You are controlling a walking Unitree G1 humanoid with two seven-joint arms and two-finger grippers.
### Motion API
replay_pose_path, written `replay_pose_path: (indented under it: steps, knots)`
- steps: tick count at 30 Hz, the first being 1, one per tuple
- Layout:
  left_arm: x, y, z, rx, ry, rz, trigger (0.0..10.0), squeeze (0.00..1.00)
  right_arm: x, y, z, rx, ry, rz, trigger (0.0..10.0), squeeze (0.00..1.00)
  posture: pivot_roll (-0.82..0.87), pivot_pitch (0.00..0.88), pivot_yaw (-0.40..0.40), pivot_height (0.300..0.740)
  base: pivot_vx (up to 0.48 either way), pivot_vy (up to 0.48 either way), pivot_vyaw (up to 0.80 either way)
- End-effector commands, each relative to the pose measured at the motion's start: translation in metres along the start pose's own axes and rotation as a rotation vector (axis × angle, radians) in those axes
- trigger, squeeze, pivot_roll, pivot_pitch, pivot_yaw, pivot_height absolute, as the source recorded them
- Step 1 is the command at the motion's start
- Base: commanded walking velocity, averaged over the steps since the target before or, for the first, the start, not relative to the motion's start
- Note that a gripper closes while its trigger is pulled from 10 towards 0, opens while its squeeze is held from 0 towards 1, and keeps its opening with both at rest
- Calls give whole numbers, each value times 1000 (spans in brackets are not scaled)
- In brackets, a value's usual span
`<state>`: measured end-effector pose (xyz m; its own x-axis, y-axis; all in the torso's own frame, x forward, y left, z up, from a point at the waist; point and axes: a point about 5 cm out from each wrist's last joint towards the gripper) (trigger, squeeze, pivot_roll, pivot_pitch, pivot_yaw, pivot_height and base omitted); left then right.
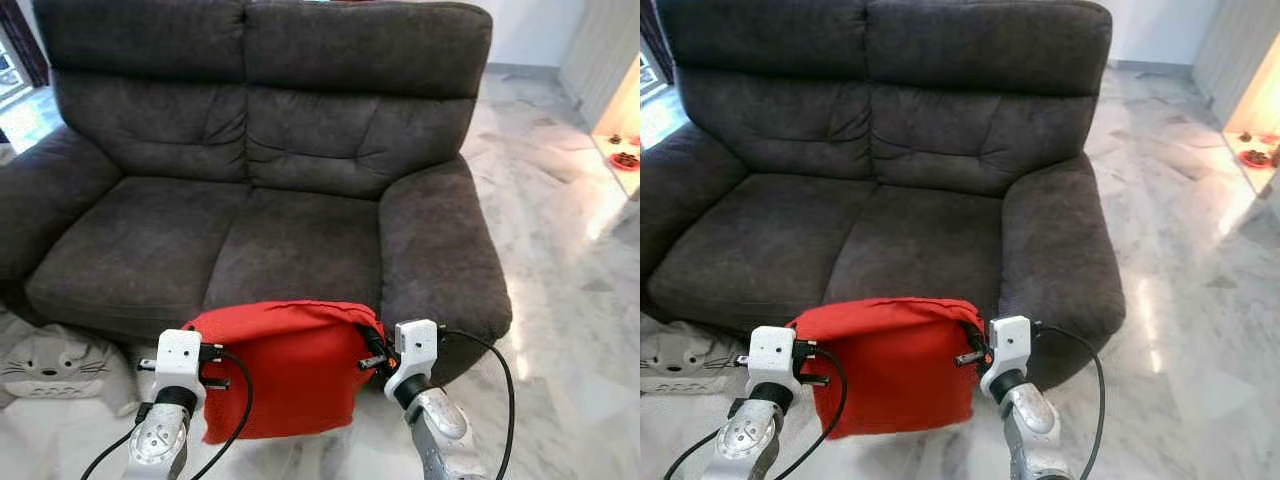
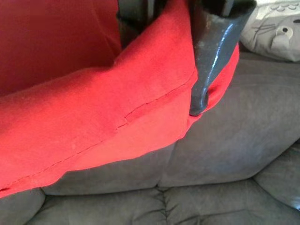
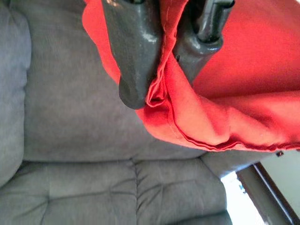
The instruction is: Move the pillow to the sofa from floor
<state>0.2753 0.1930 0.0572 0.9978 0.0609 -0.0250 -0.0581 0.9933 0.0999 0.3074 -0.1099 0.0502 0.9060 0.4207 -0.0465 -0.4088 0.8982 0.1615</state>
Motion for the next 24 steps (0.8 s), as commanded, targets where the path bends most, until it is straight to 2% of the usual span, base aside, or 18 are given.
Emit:
replay_pose_path:
  steps: [1, 13, 17, 21, 24]
  knots:
    - [7, 9, 23, 1, -102, 36, 10000, 0, 5, -6, 21, -11, -97, -24, 10000, 0, 86, 106, 31, 740, 356, 0, 0]
    - [14, 15, 42, 9, -166, 62, 10000, 0, 14, -1, 42, -52, -167, 8, 10000, 0, 88, 107, 29, 740, 390, 0, 0]
    - [20, 17, 57, 15, -213, 67, 10000, 0, 16, 2, 51, -78, -187, 28, 10000, 0, 91, 108, 28, 740, 459, 0, 0]
    - [26, 24, 76, 18, -269, 88, 10000, 0, 25, 6, 75, -82, -260, 41, 10000, 0, 93, 109, 29, 740, 480, 0, 0]
    - [27, 25, 79, 20, -279, 91, 10000, 0, 26, 6, 79, -84, -272, 44, 10000, 0, 93, 109, 29, 740, 480, 0, 0]
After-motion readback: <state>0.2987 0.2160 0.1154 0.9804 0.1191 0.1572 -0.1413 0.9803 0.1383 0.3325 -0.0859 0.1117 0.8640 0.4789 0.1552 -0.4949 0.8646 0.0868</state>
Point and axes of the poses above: a point about 5 cm out from each wrist's last joint towards the gripper, its own x axis pointing out of the wrist towards the gripper, its own z axis along the axis of the wrist's last joint, y = z × x, and after that the axes turned 1 degree about -x, right-handed
